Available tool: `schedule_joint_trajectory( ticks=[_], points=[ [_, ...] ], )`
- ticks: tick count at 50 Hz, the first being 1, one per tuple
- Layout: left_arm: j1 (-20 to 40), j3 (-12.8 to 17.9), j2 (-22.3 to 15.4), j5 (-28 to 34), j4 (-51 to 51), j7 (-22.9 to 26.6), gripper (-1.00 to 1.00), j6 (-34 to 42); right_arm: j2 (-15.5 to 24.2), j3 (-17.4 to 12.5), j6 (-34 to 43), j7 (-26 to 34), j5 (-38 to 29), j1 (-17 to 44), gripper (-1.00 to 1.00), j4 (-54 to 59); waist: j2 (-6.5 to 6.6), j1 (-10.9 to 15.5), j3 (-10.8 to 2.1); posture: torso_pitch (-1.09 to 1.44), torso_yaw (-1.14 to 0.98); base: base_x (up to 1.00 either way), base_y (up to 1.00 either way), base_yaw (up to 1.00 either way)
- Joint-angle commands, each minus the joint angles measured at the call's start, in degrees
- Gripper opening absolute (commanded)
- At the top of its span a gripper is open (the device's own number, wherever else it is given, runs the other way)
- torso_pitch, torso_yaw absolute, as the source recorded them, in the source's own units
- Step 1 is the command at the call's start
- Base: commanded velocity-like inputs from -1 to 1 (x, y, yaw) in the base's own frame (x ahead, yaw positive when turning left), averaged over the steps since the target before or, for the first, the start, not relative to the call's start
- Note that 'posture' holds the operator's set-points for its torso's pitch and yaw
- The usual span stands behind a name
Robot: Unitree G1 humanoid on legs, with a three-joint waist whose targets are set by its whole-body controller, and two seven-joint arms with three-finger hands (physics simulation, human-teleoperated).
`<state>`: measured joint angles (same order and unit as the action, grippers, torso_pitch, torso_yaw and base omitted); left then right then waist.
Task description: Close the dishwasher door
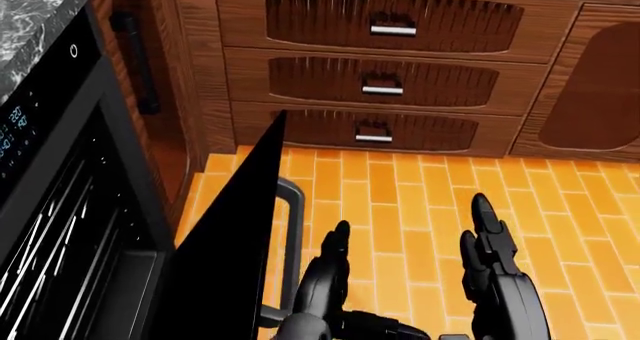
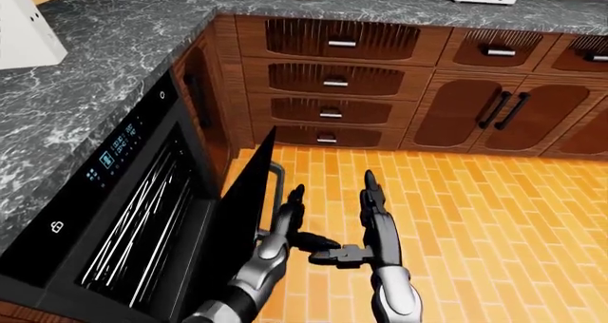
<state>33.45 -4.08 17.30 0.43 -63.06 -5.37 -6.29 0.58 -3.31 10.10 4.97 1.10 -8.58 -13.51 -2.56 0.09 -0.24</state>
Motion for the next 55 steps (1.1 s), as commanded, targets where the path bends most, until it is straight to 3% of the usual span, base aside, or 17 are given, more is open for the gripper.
schedule_joint_trajectory(
  ticks=[1, 9, 28, 40, 48, 55],
  points=[
    [3.22, 0.61, 0.78, -0.77, -1.14, -0.10, 1.00, -4.29, 0.25, -0.40, -1.94, 0.03, 0.11, 0.80, 1.00, -2.31, -0.20, 0.05, -1.28, 0.00, 0.00, 0.00, 0.00, 0.00],
    [2.25, 1.42, 1.59, 1.02, -7.26, 0.55, 1.00, -7.81, 0.11, -0.32, -1.85, 0.12, 0.17, 0.55, 1.00, -2.76, -0.07, 0.02, -1.47, 0.00, 0.00, 0.00, 0.00, 0.00],
    [-10.26, 0.45, 2.74, 12.32, -13.44, 3.50, 1.00, -19.17, -0.09, 0.58, -1.10, 0.06, 0.05, -0.87, 1.00, -5.24, -0.02, -0.20, -1.08, 0.00, 0.00, 0.00, 0.00, 0.00],
    [-15.46, 0.72, -1.28, 23.33, -16.08, 1.59, 1.00, -18.31, -0.18, 0.55, -1.07, -0.01, -0.02, -0.85, 1.00, -5.45, 0.24, -0.44, -1.07, 0.00, 0.00, 0.00, 0.00, 0.00],
    [-15.42, 5.63, -5.23, 25.49, -16.71, 2.47, 1.00, -16.86, -0.13, 0.85, -1.72, -0.26, 0.13, 0.07, 1.00, -3.34, 0.77, -0.55, -1.26, 0.00, 0.00, 0.00, 0.00, 0.00],
    [-13.51, 10.39, -7.63, 24.52, -16.84, 3.70, 1.00, -9.72, -0.10, 0.69, -1.76, -0.35, 0.42, -0.09, 1.00, -3.79, 1.22, -0.53, -1.39, 0.00, 0.00, 0.00, 0.00, 0.00]
  ],
)
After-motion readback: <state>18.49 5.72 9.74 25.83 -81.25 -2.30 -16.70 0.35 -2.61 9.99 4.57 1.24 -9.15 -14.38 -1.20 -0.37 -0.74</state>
